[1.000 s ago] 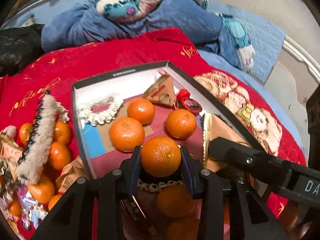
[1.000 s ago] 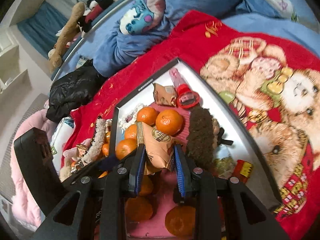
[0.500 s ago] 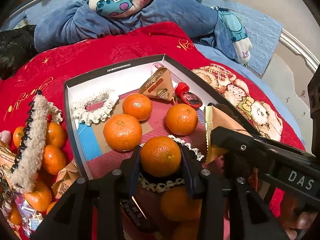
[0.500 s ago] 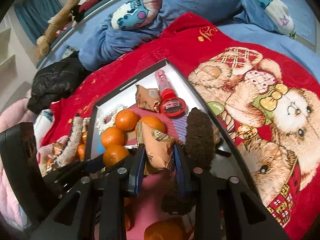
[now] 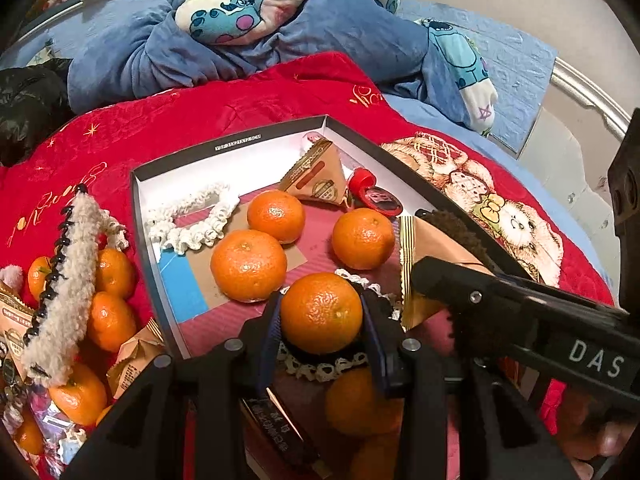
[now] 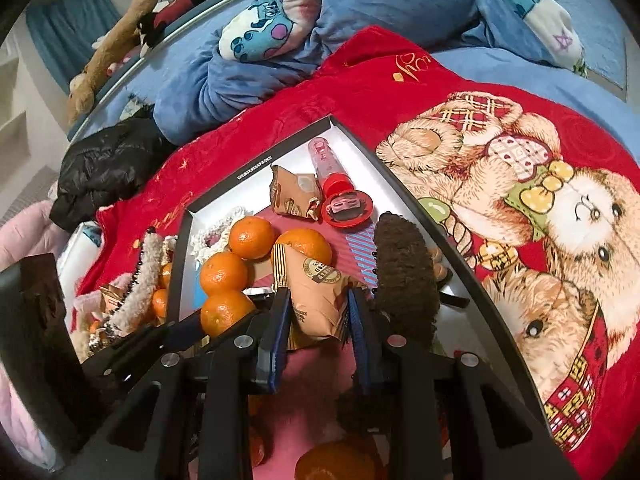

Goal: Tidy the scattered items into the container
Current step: 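Lower and open the left gripper over the box while the right gripper releases the candy packet inside, then withdraw both grippers from the box back toward the pile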

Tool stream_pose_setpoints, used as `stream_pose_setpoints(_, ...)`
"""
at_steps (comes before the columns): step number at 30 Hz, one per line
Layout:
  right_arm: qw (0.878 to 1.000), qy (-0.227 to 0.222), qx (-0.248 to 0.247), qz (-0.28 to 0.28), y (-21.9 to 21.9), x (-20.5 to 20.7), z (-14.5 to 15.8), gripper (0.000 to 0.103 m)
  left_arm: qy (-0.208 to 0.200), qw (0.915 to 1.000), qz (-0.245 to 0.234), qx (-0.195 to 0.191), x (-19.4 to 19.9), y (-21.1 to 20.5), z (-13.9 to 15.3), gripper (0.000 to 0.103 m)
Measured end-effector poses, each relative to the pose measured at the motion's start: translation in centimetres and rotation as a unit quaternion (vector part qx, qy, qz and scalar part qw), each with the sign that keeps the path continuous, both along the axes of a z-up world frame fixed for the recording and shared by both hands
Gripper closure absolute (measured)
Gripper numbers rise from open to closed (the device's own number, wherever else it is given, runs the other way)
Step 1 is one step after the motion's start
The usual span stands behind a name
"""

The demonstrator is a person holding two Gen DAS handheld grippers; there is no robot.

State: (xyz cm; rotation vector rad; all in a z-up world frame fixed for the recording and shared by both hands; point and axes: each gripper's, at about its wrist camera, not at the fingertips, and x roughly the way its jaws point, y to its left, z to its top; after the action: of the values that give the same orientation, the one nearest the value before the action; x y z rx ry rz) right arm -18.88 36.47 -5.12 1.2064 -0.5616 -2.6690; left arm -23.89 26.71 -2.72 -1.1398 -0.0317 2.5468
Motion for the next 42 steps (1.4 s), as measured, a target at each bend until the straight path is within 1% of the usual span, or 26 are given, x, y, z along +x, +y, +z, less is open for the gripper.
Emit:
stream_pose_setpoints(2,1.0,0.001,-0.015,-0.004,0.3,0.1,-0.2,0.075,0.001,1.0,0.007,-0.006,0.0,0.0,0.0,0.064)
stream_pose_setpoints(4,1.0,0.001,-0.027,-0.009,0.5,0.3,-0.2,0.075,0.004,0.9999,0.004,-0.015,0.2,0.2,0.0,0.064)
stream_pose_setpoints(8,1.0,0.001,-0.023,-0.018,0.2,0.5,-0.2,0.074,0.01,0.9996,0.005,-0.028,0.4,0.4,0.0,0.064)
stream_pose_setpoints(12,1.0,0.002,-0.014,-0.019,-0.2,0.6,-0.1,0.073,0.009,0.9997,0.006,-0.022,0.4,0.2,0.0,0.064)
stream_pose_setpoints(15,1.0,0.009,-0.002,-0.017,-0.7,1.1,0.3,0.072,0.006,0.9999,0.006,-0.007,0.3,-0.2,0.1,0.064)
stream_pose_setpoints(17,1.0,0.018,-0.002,-0.006,-1.0,1.5,0.7,0.069,0.005,1.0,0.003,0.006,0.3,-0.3,0.3,0.063)
stream_pose_setpoints(19,0.999,0.032,0.004,-0.003,-1.3,2.0,1.2,0.059,0.007,1.0,0.001,0.001,0.4,-0.2,0.4,0.056)
stream_pose_setpoints(20,0.999,0.039,0.01,-0.004,-1.3,2.2,1.6,0.054,0.013,0.9999,0.002,-0.007,0.5,-0.2,0.6,0.055)
stream_pose_setpoints(21,0.999,0.044,0.015,-0.009,-1.3,2.5,1.9,0.042,0.016,0.9998,0.005,-0.012,0.6,-0.2,0.7,0.05)
stream_pose_setpoints(22,0.998,0.051,0.017,-0.013,-1.3,2.7,2.2,0.033,0.019,0.9997,0.006,-0.014,0.6,-0.3,0.9,0.039)
stream_pose_setpoints(23,0.998,0.06,0.018,-0.016,-1.1,2.9,2.5,0.031,0.022,0.9997,0.004,-0.01,0.7,-0.4,1.1,0.032)
stream_pose_setpoints(24,0.998,0.063,0.017,-0.016,-1.1,3.1,2.7,0.028,0.024,0.9997,0.003,-0.002,0.8,-0.7,1.3,0.018)
stream_pose_setpoints(25,0.998,0.064,0.016,-0.017,-1.0,3.2,2.9,0.019,0.026,0.9996,0.006,0.005,0.8,-0.9,1.4,0.011)
stream_pose_setpoints(26,0.997,0.068,0.016,-0.017,-1.0,3.4,3.1,0.014,0.027,0.9995,0.009,0.012,0.9,-1.3,1.7,0.009)
stream_pose_setpoints(28,0.996,0.08,0.019,-0.016,-1.1,3.8,3.6,0.001,0.03,0.9993,0.013,0.015,1.0,-1.7,2.1,0.008)
stream_pose_setpoints(32,0.995,0.093,0.036,-0.018,-1.6,4.2,4.5,0.0,0.032,0.9991,0.017,0.022,1.4,-2.9,2.9,0.006)
stream_pose_setpoints(33,0.995,0.094,0.042,-0.02,-1.8,4.2,4.7,0.0,0.035,0.999,0.02,0.021,1.6,-3.4,3.3,0.004)
stream_pose_setpoints(34,0.994,0.096,0.047,-0.023,-2.0,4.2,4.8,0.0,0.037,0.9989,0.024,0.019,1.9,-3.9,3.6,0.0)
stream_pose_setpoints(35,0.993,0.101,0.049,-0.026,-2.1,4.3,4.9,0.0,0.039,0.9987,0.029,0.014,2.1,-4.5,4.0,0.0)
stream_pose_setpoints(37,0.993,0.107,0.042,-0.026,-2.5,4.3,5.1,0.0,0.048,0.998,0.042,-0.001,2.7,-6.2,5.0,0.0)
stream_pose_setpoints(39,0.993,0.111,0.025,-0.024,-3.3,4.0,5.1,0.0,0.062,0.9964,0.055,-0.015,3.1,-8.5,6.0,0.0)
stream_pose_setpoints(42,0.994,0.104,0.002,-0.025,-5.2,3.6,4.9,0.0,0.077,0.9906,0.103,-0.045,3.9,-13.5,7.5,0.0)
